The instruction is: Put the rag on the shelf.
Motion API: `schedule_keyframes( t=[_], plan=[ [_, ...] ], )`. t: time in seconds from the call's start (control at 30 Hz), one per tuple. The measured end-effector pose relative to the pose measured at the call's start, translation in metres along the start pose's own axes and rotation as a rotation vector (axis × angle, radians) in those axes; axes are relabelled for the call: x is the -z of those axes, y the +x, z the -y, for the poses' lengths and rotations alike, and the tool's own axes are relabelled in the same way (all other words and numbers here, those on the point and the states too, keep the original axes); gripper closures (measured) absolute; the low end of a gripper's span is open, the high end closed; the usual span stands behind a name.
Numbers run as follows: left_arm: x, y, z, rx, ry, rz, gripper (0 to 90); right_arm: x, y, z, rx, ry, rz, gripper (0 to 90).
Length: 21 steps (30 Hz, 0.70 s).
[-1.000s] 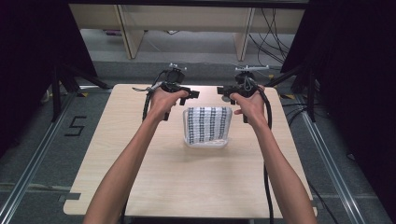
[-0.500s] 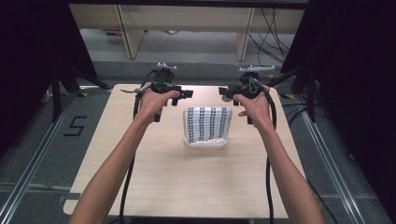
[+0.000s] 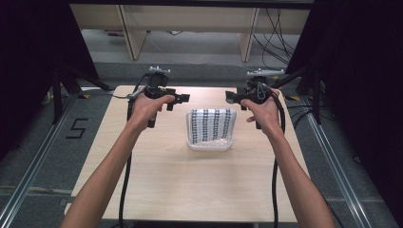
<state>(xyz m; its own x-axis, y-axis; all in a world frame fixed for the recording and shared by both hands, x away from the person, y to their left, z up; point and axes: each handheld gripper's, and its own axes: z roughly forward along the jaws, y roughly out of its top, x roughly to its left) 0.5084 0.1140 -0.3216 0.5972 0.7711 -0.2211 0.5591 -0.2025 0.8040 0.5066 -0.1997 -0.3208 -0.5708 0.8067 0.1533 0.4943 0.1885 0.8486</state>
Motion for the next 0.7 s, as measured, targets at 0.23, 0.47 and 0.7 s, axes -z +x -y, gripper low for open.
schedule_keyframes(
  t=[0.23, 0.47, 0.7],
  plan=[
    [0.003, -0.002, 0.005, -0.010, 0.001, 0.001, 30.1, 0.009, 0.007, 0.000, 0.004, -0.002, -0.009, 40.9],
    [0.014, -0.007, 0.010, -0.023, -0.021, 0.011, 26.6, 0.018, 0.017, 0.003, 0.012, -0.001, -0.025, 32.2],
    [0.023, -0.014, 0.020, -0.041, -0.007, 0.032, 23.5, 0.029, 0.028, 0.006, 0.017, -0.007, -0.034, 28.3]
  ],
)
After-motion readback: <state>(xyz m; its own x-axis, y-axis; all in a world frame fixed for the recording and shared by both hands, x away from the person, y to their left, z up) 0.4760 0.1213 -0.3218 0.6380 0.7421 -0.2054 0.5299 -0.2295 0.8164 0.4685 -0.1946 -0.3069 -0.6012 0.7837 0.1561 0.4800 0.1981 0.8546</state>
